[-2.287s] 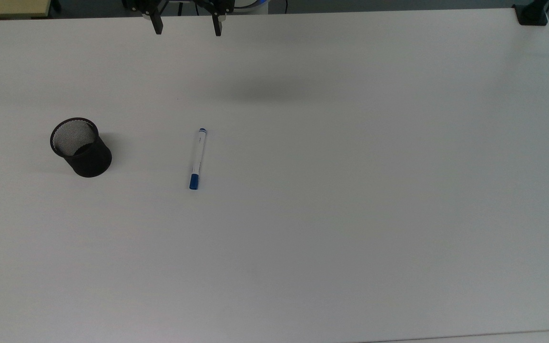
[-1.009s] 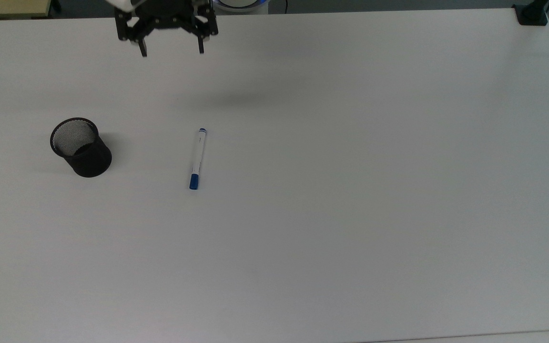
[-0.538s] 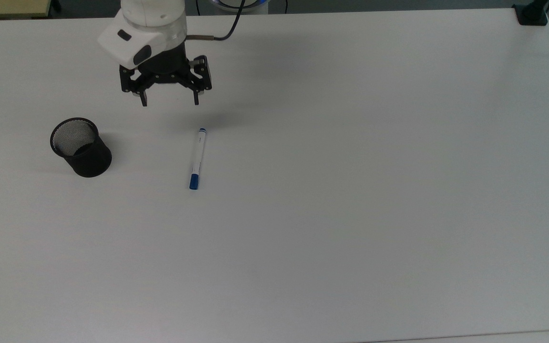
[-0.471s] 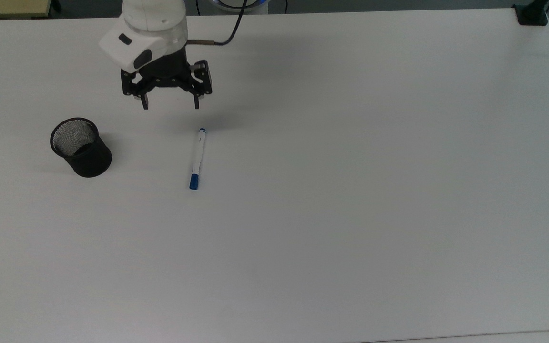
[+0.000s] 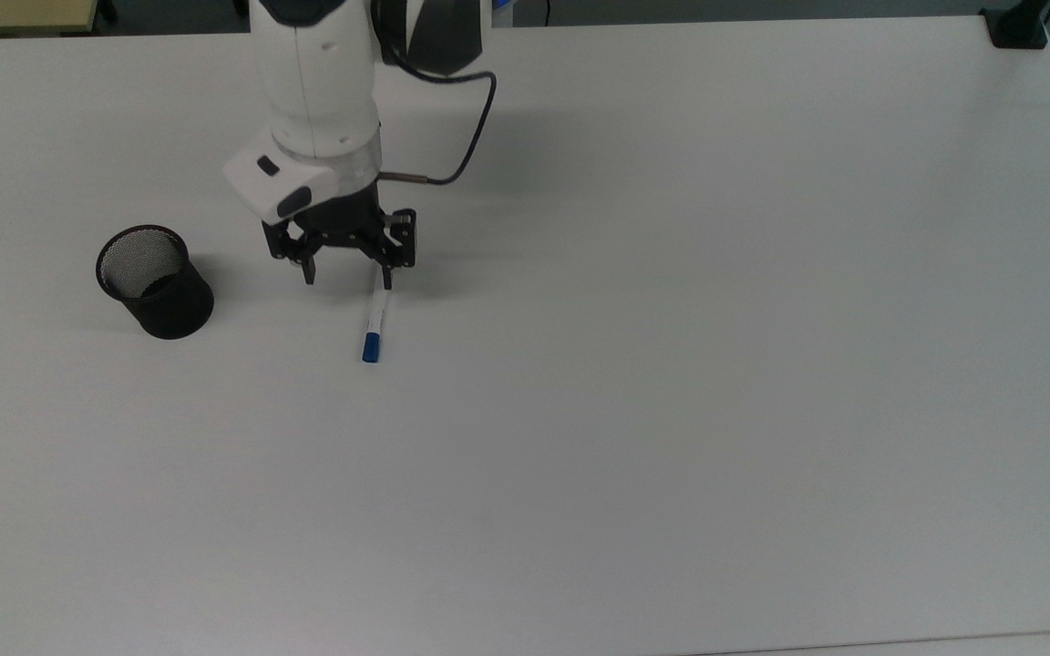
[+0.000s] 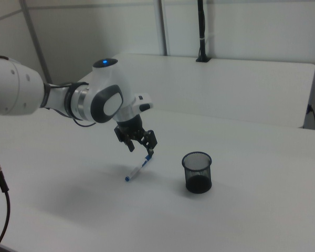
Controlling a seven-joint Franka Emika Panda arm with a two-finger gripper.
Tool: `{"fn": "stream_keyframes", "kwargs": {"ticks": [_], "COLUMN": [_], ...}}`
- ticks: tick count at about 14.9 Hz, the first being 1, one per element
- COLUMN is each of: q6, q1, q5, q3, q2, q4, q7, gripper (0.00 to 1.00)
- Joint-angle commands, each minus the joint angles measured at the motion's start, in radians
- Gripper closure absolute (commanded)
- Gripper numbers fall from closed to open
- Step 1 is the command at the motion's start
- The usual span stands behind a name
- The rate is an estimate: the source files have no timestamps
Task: Insert the marker
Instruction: 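Move the open gripper down over the white blue-capped marker, then close the gripper on the marker's body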
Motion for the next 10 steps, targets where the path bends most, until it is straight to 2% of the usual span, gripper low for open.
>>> {"fn": "stream_keyframes", "kwargs": {"ticks": [1,5,7,8,9,10], "q6": [0.069,0.144,0.151,0.151,0.152,0.154], "q1": [0.029,0.034,0.032,0.032,0.031,0.031], "q5": [-0.025,-0.047,-0.068,-0.074,-0.087,-0.091], "q3": [-0.003,-0.003,-0.003,-0.003,-0.003,-0.003], "q2": [0.042,0.097,0.106,0.113,0.114,0.114], "q4": [-0.001,0.0,0.0,0.0,0.0,0.0], "q7": [0.074,0.111,0.111,0.111,0.111,0.111], "gripper": [0.19,0.32,0.49,0.54,0.63,0.77]}}
